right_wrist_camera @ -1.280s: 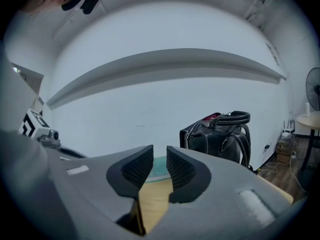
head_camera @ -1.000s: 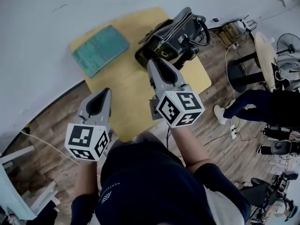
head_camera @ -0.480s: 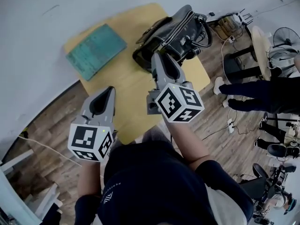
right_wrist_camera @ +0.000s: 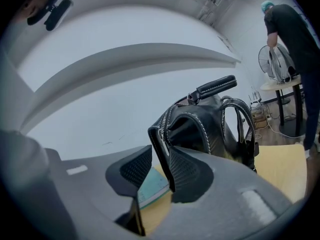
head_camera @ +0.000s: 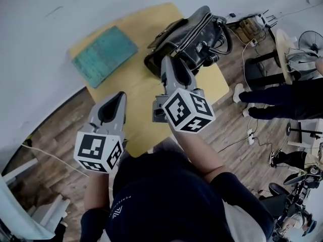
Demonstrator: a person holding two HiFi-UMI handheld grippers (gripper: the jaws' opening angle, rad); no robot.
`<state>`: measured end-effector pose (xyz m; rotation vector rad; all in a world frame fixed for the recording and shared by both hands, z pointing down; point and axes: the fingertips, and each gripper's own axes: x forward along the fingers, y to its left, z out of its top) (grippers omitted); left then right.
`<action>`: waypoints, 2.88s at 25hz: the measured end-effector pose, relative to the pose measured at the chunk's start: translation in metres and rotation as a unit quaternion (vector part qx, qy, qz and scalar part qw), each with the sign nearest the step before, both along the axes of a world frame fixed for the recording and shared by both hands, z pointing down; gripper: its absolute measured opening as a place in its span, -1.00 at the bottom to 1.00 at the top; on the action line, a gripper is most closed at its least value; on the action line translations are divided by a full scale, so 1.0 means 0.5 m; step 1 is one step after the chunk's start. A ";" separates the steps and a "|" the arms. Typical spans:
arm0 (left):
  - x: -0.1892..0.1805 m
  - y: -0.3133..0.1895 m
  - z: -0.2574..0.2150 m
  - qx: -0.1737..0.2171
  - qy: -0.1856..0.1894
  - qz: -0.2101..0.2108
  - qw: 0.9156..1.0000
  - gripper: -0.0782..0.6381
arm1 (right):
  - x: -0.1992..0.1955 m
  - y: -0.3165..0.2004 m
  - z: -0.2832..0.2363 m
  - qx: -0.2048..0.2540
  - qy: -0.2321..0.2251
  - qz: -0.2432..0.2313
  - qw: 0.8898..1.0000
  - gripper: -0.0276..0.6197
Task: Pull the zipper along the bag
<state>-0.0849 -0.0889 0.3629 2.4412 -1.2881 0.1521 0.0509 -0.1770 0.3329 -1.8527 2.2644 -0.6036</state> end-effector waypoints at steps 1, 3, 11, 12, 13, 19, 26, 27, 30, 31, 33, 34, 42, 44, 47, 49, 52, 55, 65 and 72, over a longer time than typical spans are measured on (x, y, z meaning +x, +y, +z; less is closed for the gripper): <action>0.000 -0.001 0.002 -0.001 0.000 0.000 1.000 -0.73 | 0.002 -0.003 0.000 0.001 0.000 0.004 1.000 -0.59; -0.001 -0.003 0.005 -0.004 0.001 0.000 1.000 -0.73 | 0.005 -0.007 0.000 0.001 0.001 0.012 1.000 -0.59; -0.009 -0.018 0.010 -0.010 0.005 -0.001 1.000 -0.73 | 0.007 -0.020 0.007 -0.013 -0.042 0.031 0.999 -0.59; -0.010 -0.021 0.012 -0.010 0.006 -0.001 1.000 -0.73 | 0.006 -0.021 0.020 -0.029 -0.057 0.030 0.997 -0.58; -0.011 -0.023 0.013 -0.011 0.006 0.000 1.000 -0.73 | 0.008 -0.022 0.034 -0.043 -0.072 0.031 0.996 -0.56; -0.013 -0.031 0.020 -0.016 0.007 0.005 1.000 -0.73 | -0.004 -0.018 0.037 -0.037 -0.091 0.009 0.995 -0.31; -0.004 -0.034 0.029 -0.020 0.009 0.012 1.000 -0.73 | -0.007 -0.012 0.004 -0.026 -0.145 -0.009 0.989 -0.34; -0.002 -0.033 0.029 -0.020 0.010 0.012 1.000 -0.73 | -0.006 -0.012 -0.004 -0.018 -0.146 -0.010 0.989 -0.35; 0.003 -0.027 0.027 -0.019 0.010 0.013 1.000 -0.73 | -0.002 -0.019 -0.006 -0.023 -0.165 -0.012 0.986 -0.39; 0.003 -0.024 0.026 -0.018 0.009 0.012 1.000 -0.73 | -0.002 -0.020 -0.004 -0.025 -0.170 -0.013 0.985 -0.42; 0.001 -0.020 0.024 -0.016 0.008 0.010 1.000 -0.73 | -0.001 -0.019 -0.002 -0.027 -0.169 -0.014 0.985 -0.45; 0.000 -0.019 0.023 -0.015 0.008 0.008 1.000 -0.73 | 0.000 -0.019 0.000 -0.028 -0.169 -0.014 0.985 -0.48; -0.005 -0.009 0.025 -0.014 0.003 0.001 1.000 -0.73 | -0.008 -0.020 -0.001 -0.032 -0.161 -0.040 0.986 -0.86; -0.002 -0.009 0.023 -0.013 0.002 0.000 1.000 -0.73 | -0.015 -0.015 -0.009 -0.022 -0.155 -0.054 0.986 -0.87; 0.001 -0.012 0.019 -0.010 0.000 -0.001 1.000 -0.73 | -0.022 -0.012 -0.022 -0.009 -0.149 -0.073 0.986 -0.87; 0.004 -0.014 0.018 -0.009 -0.001 -0.001 1.000 -0.73 | -0.021 -0.010 -0.029 -0.004 -0.147 -0.081 0.986 -0.88; 0.008 -0.014 0.014 -0.007 0.000 -0.003 1.000 -0.73 | -0.019 -0.007 -0.035 -0.005 -0.153 -0.094 0.984 -0.88; 0.017 -0.016 0.006 -0.003 0.000 -0.004 1.000 -0.73 | -0.019 -0.001 -0.039 -0.012 -0.163 -0.109 0.980 -0.88; 0.042 -0.021 -0.005 0.001 0.000 -0.024 1.000 -0.73 | -0.019 0.007 -0.049 -0.047 -0.213 -0.150 0.964 -0.88; 0.062 -0.019 -0.019 0.009 -0.002 -0.036 0.999 -0.73 | -0.015 0.012 -0.059 -0.076 -0.264 -0.165 0.947 -0.87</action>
